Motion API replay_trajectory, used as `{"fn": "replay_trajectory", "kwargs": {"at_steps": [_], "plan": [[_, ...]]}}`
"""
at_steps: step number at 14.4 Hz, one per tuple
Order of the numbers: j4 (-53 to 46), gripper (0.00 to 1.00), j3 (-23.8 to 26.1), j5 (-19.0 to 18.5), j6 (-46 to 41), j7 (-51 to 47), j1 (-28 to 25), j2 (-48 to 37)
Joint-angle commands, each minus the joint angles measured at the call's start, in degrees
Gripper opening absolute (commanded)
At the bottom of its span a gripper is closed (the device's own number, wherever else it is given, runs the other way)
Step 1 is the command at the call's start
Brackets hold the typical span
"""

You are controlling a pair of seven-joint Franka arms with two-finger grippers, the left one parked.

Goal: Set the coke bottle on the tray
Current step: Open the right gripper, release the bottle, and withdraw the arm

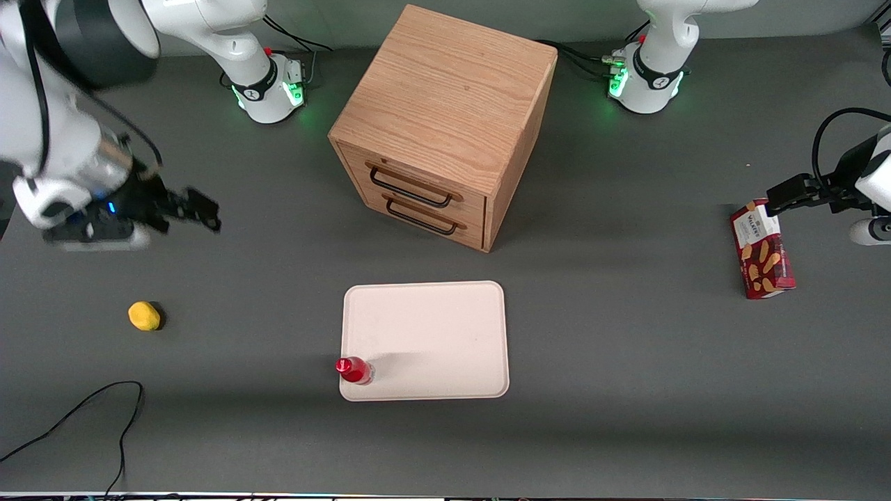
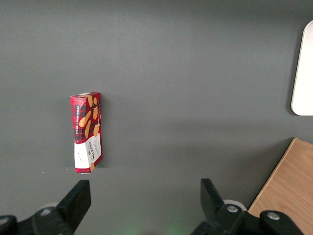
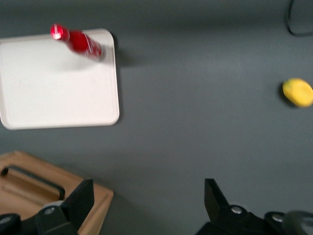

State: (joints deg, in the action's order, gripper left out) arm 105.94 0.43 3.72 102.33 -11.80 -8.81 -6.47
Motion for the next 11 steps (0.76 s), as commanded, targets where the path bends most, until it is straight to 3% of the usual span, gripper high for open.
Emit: {"fn": "replay_trajectory", "kwargs": {"at_steps": [1,5,11], "plan": [[11.99,1.0,-0.79,0.07,-0.62,0.55,-0.77,-13.28],[11.05,1.0,-2.18,-2.22,-7.92,1.26,-0.68,-17.09],[4.38,1.0,-4.21,-3.1,-11.0,0.82,-0.33,-12.0]]}}
